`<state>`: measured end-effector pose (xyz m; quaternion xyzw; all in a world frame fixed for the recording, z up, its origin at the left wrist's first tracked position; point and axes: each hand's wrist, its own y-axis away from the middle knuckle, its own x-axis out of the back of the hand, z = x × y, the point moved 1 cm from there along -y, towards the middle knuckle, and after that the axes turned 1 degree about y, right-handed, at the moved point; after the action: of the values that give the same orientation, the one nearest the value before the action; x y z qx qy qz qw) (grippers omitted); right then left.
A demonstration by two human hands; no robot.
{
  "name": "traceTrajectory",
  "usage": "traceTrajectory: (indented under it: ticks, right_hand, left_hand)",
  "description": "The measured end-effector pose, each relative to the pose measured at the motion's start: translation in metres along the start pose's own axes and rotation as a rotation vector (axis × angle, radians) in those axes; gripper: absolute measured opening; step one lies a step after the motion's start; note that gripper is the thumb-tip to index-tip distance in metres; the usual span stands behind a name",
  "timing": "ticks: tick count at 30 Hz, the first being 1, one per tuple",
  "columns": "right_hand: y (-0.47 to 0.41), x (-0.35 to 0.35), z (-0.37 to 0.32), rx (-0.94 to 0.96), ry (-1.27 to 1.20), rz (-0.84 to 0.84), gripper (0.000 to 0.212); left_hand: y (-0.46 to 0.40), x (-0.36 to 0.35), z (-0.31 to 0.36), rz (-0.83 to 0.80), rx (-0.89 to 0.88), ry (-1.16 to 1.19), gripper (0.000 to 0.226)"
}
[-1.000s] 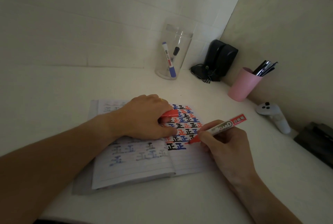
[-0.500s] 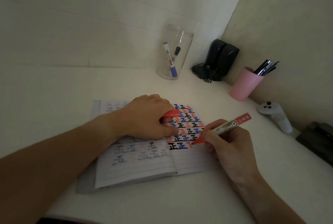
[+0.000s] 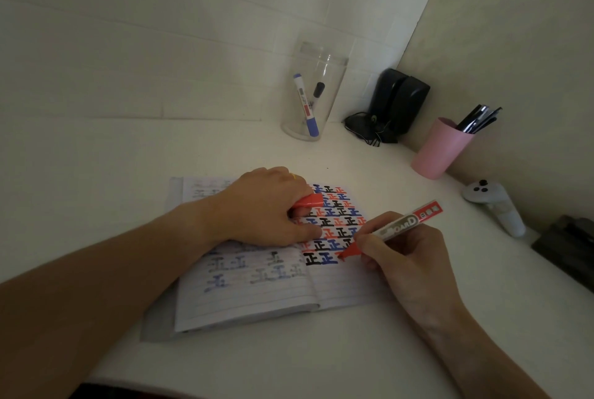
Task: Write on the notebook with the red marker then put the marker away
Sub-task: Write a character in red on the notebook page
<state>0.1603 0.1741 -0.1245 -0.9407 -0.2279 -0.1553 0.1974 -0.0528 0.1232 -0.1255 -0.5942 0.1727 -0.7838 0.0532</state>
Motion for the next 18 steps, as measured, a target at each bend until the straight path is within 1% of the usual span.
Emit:
traceTrajectory:
  ticks: [3, 6, 10, 18]
  right_hand:
    - [-0.0001, 0.0005, 0.0, 0.01, -0.002, -0.002, 0.012]
    - [0.0009, 0.0015, -0.0016, 0.011, -0.054, -0.018, 0.013]
    - [0.0011, -0.0003, -0.0011, 0.025, 0.0, -0.045, 0.016]
    - [-0.0025, 0.0005, 0.0041, -0.006, 0.045, 0.072, 0.012]
  left_hand:
    - [-0.0005, -0.0003, -0.0006, -0.004, 0.003, 0.002, 0.042]
    - [-0.0004, -0.001, -0.0015, 0.003, -0.004, 0.002, 0.042]
    - [-0.0004, -0.0019, -0.0022, 0.003, -0.005, 0.0, 0.039]
    - [0.0001, -0.0001, -0.0006, -0.017, 0.003, -0.001, 0.041]
